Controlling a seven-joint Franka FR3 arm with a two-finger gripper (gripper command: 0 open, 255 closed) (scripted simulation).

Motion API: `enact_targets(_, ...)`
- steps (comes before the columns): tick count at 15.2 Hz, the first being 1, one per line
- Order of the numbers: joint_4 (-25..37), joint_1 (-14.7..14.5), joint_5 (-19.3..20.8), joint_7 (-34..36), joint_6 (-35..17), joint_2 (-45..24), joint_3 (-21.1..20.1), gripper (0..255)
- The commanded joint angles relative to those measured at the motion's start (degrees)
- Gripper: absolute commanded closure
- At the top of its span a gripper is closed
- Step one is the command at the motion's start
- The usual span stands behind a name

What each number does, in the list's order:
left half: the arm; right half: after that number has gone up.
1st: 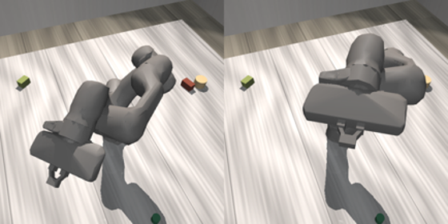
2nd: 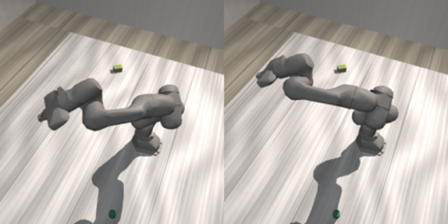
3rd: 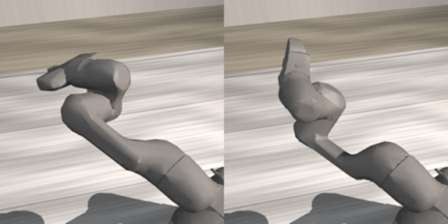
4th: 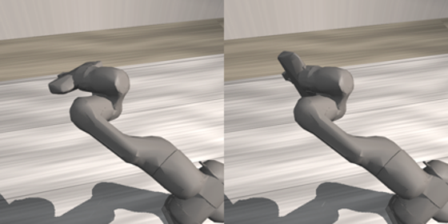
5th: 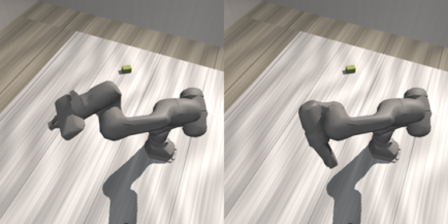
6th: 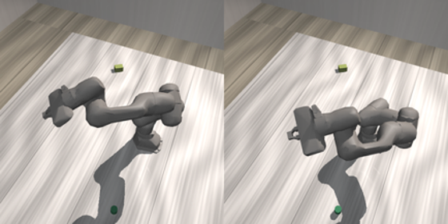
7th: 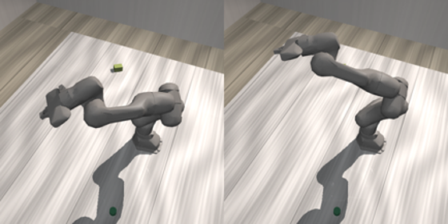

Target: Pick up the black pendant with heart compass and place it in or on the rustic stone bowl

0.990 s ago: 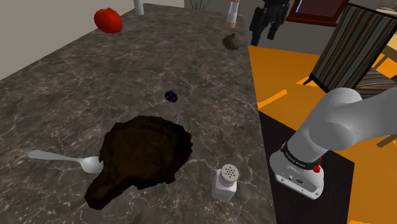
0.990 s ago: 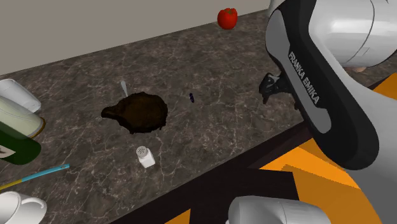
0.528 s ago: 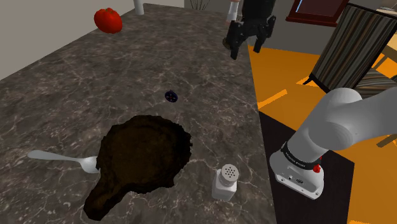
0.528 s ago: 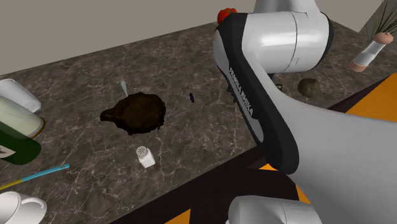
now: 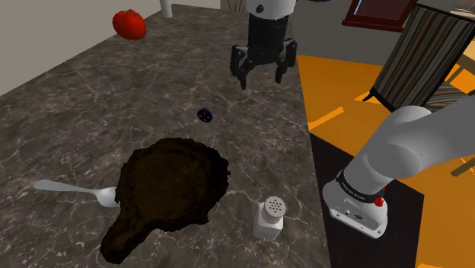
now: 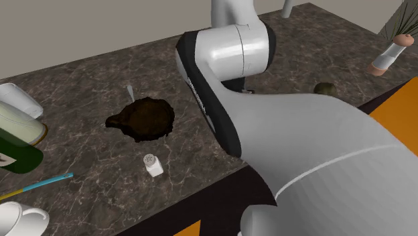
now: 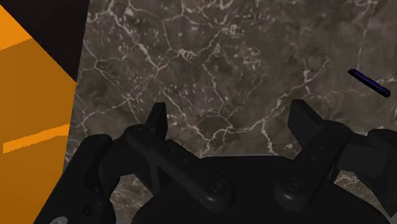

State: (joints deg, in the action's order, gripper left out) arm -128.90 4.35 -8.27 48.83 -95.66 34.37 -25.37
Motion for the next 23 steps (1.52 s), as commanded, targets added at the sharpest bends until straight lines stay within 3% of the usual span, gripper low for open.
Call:
enact_targets(1,1.8,1.2,0.0,6.0,-1.6,-3.2,-3.6,0)
enact_targets(6,8.8,5.1,3.3,21.6,-4.7,-13.9,-13.2,0)
enact_targets(11,18.6,8.4,13.0,39.9,-5.5,-29.1,-22.6,0)
enact_targets(19,13.5,8.2,13.9,40.9,-11.2,-30.1,-22.3,0)
enact_targets(23,13.5,8.2,13.9,40.9,-11.2,-30.1,-22.3,0)
